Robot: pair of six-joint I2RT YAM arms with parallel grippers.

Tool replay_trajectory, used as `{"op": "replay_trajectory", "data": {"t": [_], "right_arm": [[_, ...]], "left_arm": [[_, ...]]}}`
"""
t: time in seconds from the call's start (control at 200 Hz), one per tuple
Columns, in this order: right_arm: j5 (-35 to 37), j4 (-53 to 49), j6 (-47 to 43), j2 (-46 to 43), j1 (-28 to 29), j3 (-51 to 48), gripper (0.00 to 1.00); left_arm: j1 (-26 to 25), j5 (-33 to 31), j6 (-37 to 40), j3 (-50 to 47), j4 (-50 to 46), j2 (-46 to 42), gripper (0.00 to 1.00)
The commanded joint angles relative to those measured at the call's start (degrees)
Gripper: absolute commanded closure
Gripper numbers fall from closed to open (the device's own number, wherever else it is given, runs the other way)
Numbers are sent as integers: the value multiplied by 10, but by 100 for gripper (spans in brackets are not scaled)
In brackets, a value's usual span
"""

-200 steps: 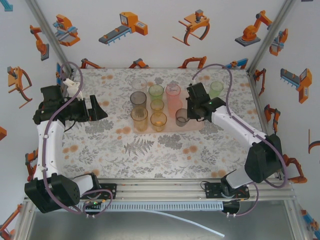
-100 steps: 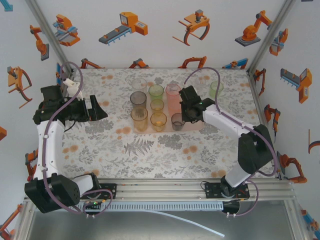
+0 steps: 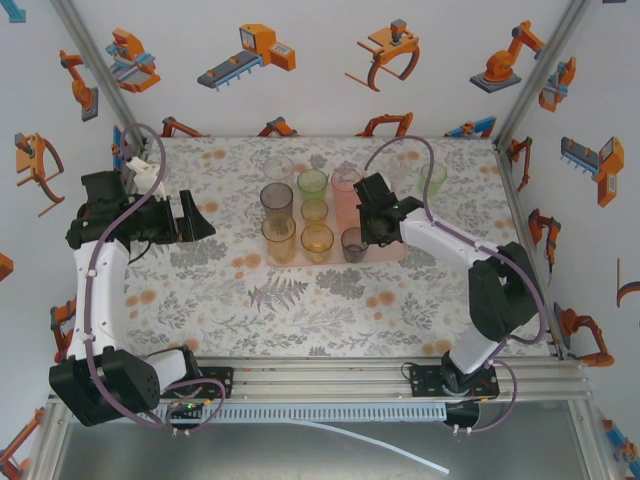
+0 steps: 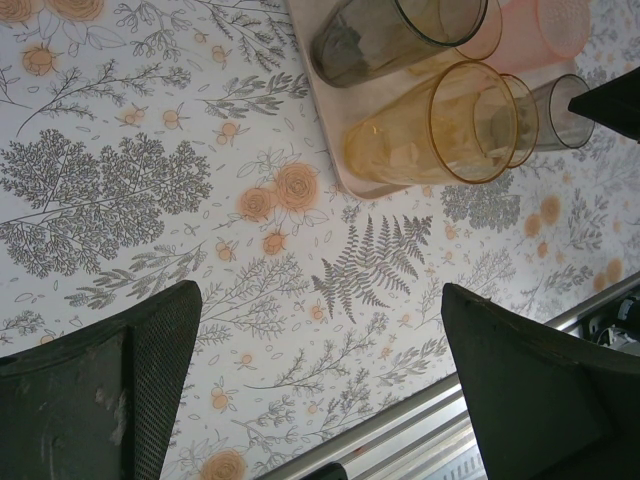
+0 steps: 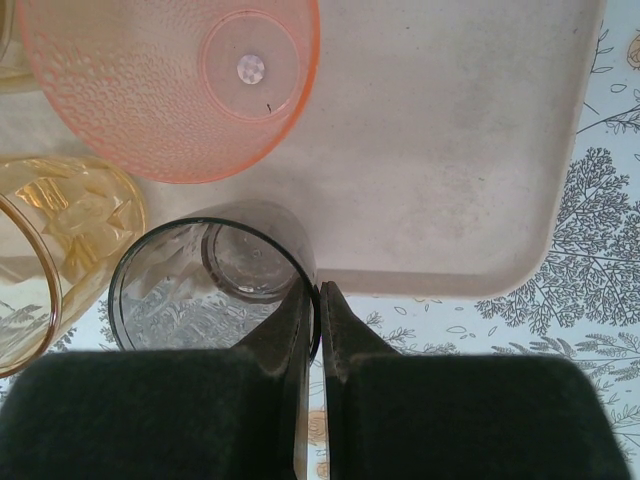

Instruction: Place the glasses into the tray

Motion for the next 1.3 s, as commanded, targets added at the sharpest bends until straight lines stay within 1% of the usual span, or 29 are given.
{"op": "replay_trajectory", "data": {"t": [0.0,0.285,0.411,0.751,0.906,1.122,1.292], "right_arm": [[13,12,8,10,5,1,91],[10,15,10,3,7,7,91],[23,17,8,-3,7,3,91],[21,25,11,12,7,-3,90],[21,23,12,16,8,-4,87],[18,20,13,16,8,-5,78],[15,16,14,13,8,-4,73]], "left_arm": [[-3,15,-3,0,3,-12,3],[-3,15,-3,-1,3,-14,3],[-3,16,-3,-2,3,-14,3],[-3,17,-3,-4,3,-17,3],[-3,17,-3,-4,3,-19,3],[-3,18,-4,-4,3,-19,3],[-2,18,-5,-4,3,-22,3]]}}
